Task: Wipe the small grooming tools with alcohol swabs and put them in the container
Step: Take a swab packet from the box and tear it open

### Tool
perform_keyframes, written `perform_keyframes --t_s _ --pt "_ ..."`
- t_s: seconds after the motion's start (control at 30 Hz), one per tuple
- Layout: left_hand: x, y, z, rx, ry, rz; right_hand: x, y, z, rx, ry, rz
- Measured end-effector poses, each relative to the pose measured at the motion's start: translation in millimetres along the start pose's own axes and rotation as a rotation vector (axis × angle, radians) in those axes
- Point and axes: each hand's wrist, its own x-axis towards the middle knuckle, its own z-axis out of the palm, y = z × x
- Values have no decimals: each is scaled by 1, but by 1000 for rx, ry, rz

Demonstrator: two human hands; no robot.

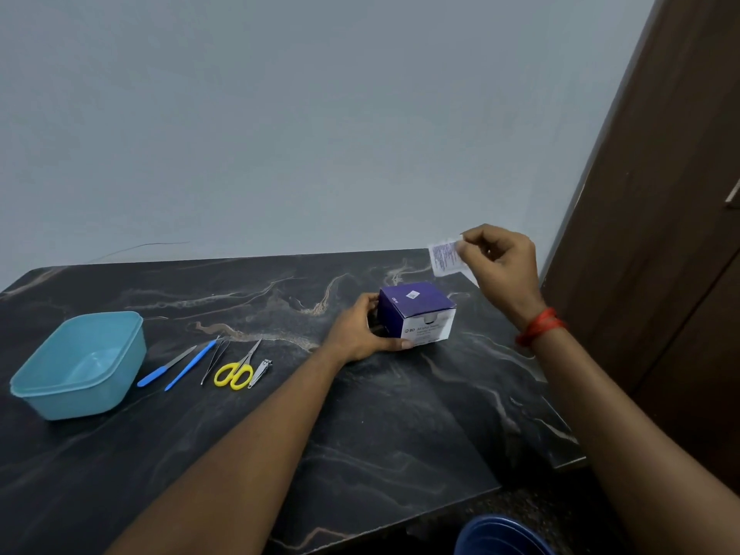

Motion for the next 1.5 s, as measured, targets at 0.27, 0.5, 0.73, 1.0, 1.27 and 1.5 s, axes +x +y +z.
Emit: perform_keyframes --t_s 0.27,0.5,0.73,1.0,1.27,1.5 --pt "-7 2 -21 -31 12 -14 16 0 40 208 -66 109" --pt "-41 9 -113 -313 338 25 -1 -8 125 350 -184 185" --pt "-75 -8 -153 -253 302 -11 -21 -7 190 283 -433 126" --pt "-89 -33 -159 -262 323 -39 -46 2 211 441 -558 163" --pt "-90 -27 -161 -275 347 -15 -48 -8 206 587 -567 264" --pt "-92 -26 -159 -242 358 -3 -49 -11 204 543 -536 281"
